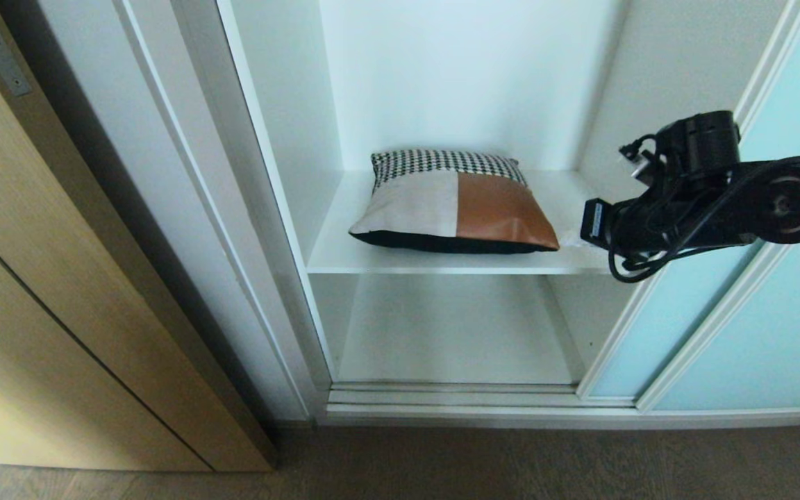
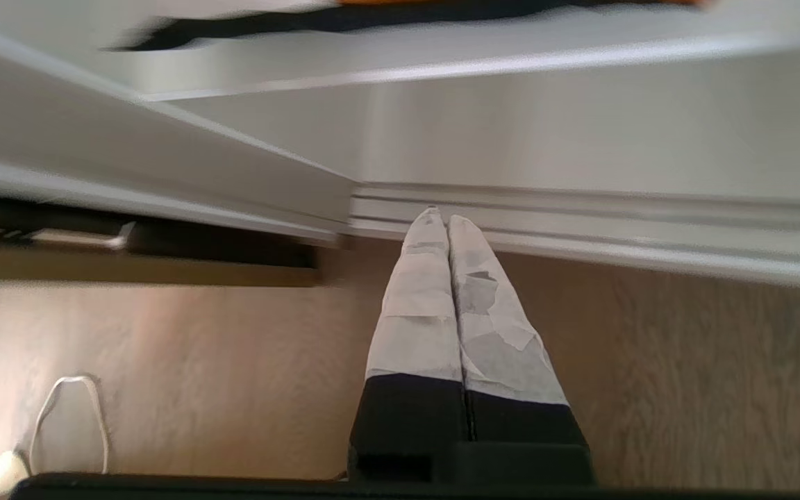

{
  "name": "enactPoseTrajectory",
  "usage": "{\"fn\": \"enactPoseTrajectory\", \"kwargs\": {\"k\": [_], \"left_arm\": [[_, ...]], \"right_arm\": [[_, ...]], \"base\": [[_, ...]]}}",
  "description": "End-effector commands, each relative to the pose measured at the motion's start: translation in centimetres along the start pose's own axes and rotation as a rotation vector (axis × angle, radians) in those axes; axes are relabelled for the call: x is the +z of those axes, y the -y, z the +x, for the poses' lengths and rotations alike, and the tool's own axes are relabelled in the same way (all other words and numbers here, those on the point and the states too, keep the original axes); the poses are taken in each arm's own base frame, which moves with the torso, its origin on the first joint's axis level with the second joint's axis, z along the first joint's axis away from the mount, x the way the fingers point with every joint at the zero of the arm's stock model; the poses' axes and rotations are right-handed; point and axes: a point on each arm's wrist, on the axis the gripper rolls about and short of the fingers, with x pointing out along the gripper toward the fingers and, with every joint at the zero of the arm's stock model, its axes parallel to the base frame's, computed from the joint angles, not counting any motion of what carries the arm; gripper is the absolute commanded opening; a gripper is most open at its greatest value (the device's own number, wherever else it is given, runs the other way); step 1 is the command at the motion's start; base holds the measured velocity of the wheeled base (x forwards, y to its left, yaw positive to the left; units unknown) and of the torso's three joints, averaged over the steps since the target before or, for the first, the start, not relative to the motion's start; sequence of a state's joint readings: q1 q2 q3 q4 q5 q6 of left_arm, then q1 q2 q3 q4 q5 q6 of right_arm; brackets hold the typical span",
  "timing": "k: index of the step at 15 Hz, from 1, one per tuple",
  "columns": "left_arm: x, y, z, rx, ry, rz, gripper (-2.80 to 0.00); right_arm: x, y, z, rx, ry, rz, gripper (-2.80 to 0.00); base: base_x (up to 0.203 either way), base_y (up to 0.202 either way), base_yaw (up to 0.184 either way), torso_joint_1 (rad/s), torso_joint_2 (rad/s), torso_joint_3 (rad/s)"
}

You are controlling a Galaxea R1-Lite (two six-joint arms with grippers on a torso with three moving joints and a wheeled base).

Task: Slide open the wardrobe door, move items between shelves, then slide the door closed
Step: Place the pillow on the lower shelf

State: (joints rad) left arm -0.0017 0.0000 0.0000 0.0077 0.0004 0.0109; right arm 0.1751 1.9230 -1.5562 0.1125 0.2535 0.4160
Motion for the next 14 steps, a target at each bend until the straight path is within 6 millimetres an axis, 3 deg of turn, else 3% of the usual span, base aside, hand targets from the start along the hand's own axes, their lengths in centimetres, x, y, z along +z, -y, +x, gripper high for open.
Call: {"fn": "enactPoseTrajectory", "kwargs": {"k": [1,4,11,14], "left_arm": [[0.0,0.0,0.0,0.000,-0.003,0.000,-2.80],[0.0,0.0,0.0,0.000,-0.003,0.000,-2.80],[0.0,0.0,0.0,0.001,-0.003,0.000,-2.80],[0.0,0.0,0.0,0.000,-0.003,0.000,-2.80]], "right_arm": [[-0.8,4.0,4.8,-0.069,-0.060,0.050,0.00],[0.0,6.1,6.1,-0.093,-0.039,0.094,0.00],[1.6,7.6,8.5,0.132,-0.074,0.284,0.00],[2.0,10.1,10.1,0.111,-0.049,0.306,0.00]], "base": [[0.000,0.000,0.000,0.000,0.00,0.000],[0.000,0.000,0.000,0.000,0.00,0.000],[0.000,0.000,0.000,0.000,0.00,0.000],[0.000,0.000,0.000,0.000,0.00,0.000]]}}
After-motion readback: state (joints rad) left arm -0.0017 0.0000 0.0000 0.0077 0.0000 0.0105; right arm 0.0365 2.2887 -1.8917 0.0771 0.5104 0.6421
